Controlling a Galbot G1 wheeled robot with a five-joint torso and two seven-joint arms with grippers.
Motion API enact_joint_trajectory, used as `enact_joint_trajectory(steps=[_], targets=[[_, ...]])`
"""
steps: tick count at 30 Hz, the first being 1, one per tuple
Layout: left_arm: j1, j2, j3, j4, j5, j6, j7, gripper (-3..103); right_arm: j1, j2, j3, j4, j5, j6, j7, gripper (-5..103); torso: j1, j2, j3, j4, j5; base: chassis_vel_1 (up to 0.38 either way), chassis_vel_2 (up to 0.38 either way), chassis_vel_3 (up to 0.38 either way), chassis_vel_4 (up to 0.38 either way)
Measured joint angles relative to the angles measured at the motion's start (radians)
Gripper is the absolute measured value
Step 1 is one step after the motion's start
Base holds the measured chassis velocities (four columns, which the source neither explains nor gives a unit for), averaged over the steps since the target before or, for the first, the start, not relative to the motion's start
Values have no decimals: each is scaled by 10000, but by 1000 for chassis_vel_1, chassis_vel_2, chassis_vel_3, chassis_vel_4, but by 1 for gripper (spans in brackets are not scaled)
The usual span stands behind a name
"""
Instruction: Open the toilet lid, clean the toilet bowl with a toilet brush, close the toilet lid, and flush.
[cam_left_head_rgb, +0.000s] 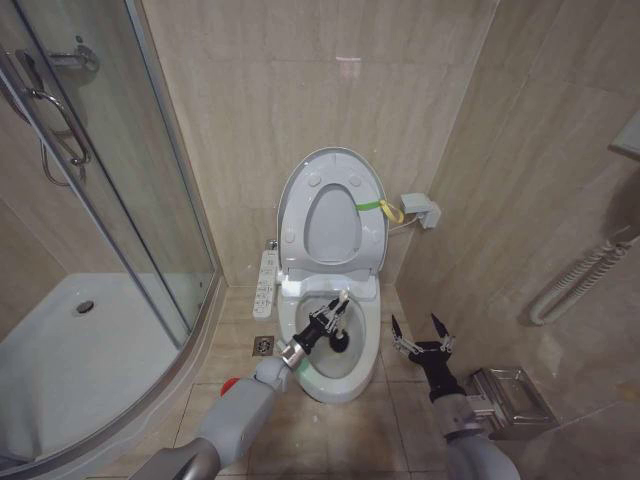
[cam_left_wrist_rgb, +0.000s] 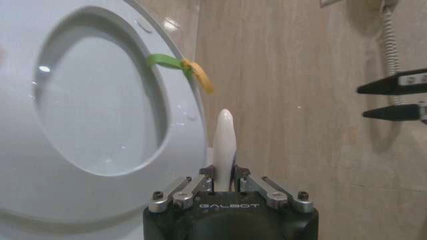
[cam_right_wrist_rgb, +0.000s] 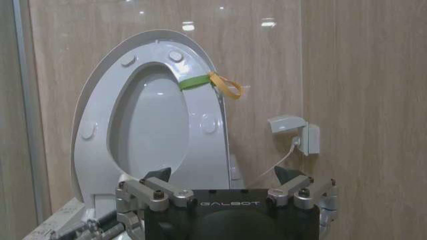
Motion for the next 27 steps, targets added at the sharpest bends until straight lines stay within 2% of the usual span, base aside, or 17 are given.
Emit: enact_joint_trajectory(steps=[6,9,12,17,21,24,27], targets=[[298,-168,432,435,-295,-22,385,19,0,0,0,0,0,0,0,100,-1,0,-1,5,0,0,0,0,0],[351,-147,487,534,-192,-27,449,19,0,0,0,0,0,0,0,100,-1,0,-1,3,0,0,0,0,0],[168,-96,-102,913,986,-5,4,19,0,0,0,0,0,0,0,100,0,0,0,4,1,0,0,0,0],[-95,0,-431,875,1271,5,-354,19,0,0,0,-1,0,0,0,100,1,-1,1,3,1,0,0,0,0],[-201,67,-319,334,645,4,-364,19,0,0,0,-1,0,0,0,100,1,-2,0,1,1,0,0,0,0],[-20,51,128,-103,-190,4,-178,19,0,0,0,-1,0,0,0,100,1,-2,0,1,0,0,0,0,0],[114,45,328,-141,-435,4,-35,19,0,0,0,0,1,0,0,100,1,-2,0,0,-1,0,0,0,0]])
